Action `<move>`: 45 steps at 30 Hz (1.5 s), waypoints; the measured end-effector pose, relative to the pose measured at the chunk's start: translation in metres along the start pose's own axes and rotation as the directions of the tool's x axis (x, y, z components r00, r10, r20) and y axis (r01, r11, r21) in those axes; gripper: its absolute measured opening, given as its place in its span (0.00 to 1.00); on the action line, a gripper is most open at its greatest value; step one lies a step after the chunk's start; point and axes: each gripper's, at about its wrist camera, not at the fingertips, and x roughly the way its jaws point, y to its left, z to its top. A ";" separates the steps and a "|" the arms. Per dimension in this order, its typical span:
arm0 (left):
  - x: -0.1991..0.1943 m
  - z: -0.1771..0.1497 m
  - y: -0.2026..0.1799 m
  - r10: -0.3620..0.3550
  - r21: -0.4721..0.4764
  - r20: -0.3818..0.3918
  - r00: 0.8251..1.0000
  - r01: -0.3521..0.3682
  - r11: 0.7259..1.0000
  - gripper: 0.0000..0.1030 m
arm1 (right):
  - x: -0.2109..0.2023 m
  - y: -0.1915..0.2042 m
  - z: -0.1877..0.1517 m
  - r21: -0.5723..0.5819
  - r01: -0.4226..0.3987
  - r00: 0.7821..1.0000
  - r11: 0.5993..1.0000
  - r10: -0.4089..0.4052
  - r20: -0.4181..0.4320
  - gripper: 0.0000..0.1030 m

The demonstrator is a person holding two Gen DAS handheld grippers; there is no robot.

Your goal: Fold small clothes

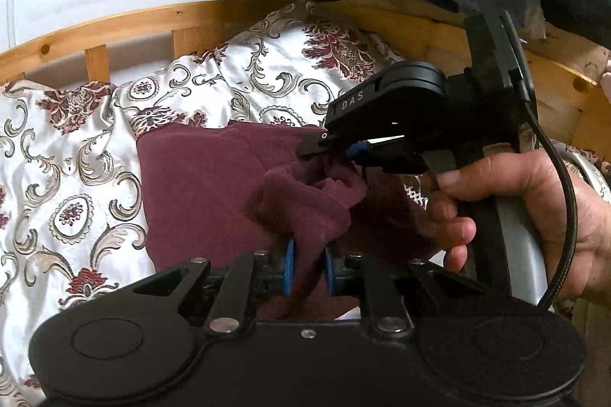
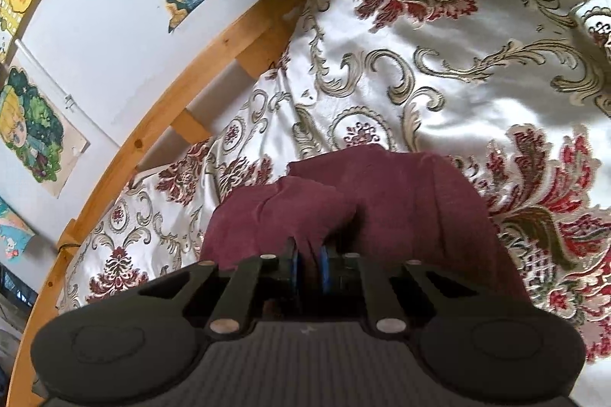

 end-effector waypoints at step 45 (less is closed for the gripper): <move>0.004 -0.010 -0.007 -0.104 -0.036 0.055 0.993 0.106 0.994 0.16 | -0.024 -0.001 0.012 -0.063 0.080 0.988 0.995 -0.071 0.138 0.03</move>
